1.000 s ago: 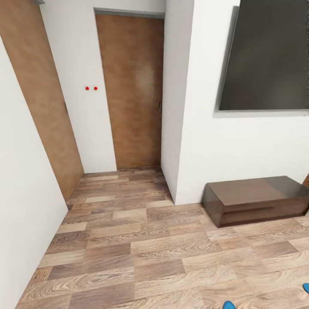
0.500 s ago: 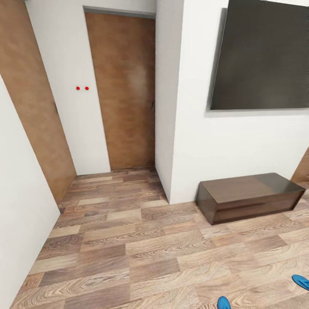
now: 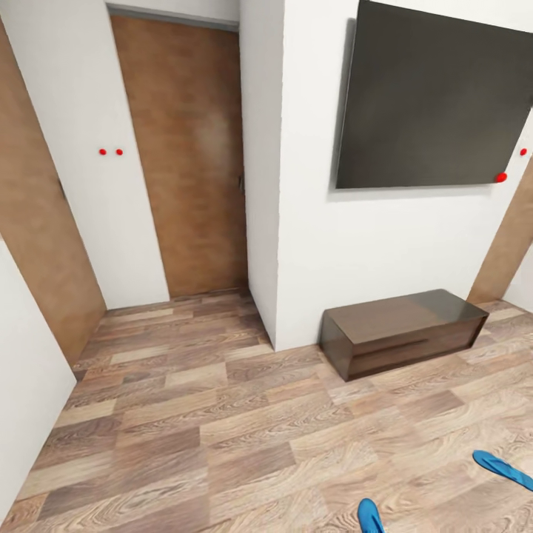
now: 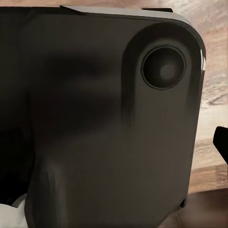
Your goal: In the bedroom, move the book from the bed onto either nightstand, and place the two sandals side by side next to the bed.
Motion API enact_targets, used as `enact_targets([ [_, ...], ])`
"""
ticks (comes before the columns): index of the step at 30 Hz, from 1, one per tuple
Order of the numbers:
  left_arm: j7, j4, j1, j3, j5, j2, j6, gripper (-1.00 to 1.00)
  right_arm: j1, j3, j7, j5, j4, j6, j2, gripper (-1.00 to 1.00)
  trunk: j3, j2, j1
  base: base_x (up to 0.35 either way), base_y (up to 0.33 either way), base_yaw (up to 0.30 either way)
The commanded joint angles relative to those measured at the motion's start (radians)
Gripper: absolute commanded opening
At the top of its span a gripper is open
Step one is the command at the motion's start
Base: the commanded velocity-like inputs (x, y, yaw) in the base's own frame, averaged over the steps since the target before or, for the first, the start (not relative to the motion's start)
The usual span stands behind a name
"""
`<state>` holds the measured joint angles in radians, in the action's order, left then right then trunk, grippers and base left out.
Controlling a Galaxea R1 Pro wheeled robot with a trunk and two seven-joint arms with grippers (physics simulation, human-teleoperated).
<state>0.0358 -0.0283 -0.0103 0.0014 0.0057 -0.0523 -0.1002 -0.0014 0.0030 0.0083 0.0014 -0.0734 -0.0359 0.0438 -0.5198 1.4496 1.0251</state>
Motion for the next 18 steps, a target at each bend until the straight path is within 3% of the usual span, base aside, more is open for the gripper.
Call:
enact_targets([
  [1, 0.002, 0.001, 0.000, 0.000, 0.001, 0.000, -0.003, 1.00, 0.000, 0.000, 0.001, 0.000, 0.000, -0.002, 0.000, 1.00, -0.001, 0.000, 0.000, 0.000, 0.000, -0.227],
  [18, 0.004, 0.001, 0.000, 0.000, 0.001, 0.002, -0.004, 1.00, 0.000, 0.001, 0.001, 0.000, 0.000, -0.002, 0.001, 1.00, -0.001, 0.000, 0.000, 0.000, 0.006, -0.221],
])
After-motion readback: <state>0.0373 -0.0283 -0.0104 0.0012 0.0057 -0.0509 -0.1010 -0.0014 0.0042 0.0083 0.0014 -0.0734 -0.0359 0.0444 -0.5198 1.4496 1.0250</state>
